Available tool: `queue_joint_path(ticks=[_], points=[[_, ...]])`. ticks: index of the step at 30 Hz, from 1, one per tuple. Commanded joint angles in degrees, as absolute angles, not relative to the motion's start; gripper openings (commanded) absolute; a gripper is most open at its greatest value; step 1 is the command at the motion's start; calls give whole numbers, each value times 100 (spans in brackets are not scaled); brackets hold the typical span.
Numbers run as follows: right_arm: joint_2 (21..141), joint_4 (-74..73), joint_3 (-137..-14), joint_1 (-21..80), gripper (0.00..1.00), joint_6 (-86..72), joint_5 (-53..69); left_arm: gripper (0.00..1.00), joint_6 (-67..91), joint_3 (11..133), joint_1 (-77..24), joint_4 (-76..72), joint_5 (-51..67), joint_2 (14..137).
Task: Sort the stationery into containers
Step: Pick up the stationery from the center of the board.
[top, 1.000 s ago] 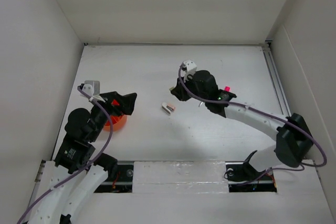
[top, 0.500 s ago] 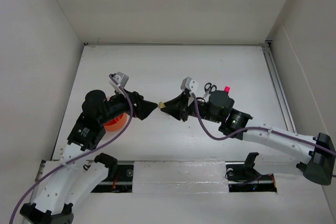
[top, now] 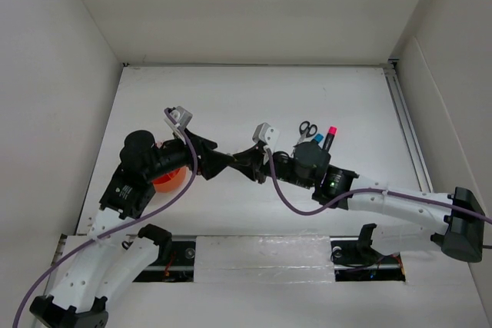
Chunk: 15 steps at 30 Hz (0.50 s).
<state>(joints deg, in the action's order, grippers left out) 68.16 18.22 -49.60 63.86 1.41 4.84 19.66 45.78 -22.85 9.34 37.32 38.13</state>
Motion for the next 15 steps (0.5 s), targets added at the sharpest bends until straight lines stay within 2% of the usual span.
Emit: queue_joint_path(ticks=[1, 15], points=[[6706, 2391, -4975, 6434, 0, 246, 193, 89, 1960, 4623, -2276, 606, 4096, 3876], [6706, 2558, -4975, 6662, 0, 360, -78, 62, 1907, 4623, -2276, 606, 4175, 3990]])
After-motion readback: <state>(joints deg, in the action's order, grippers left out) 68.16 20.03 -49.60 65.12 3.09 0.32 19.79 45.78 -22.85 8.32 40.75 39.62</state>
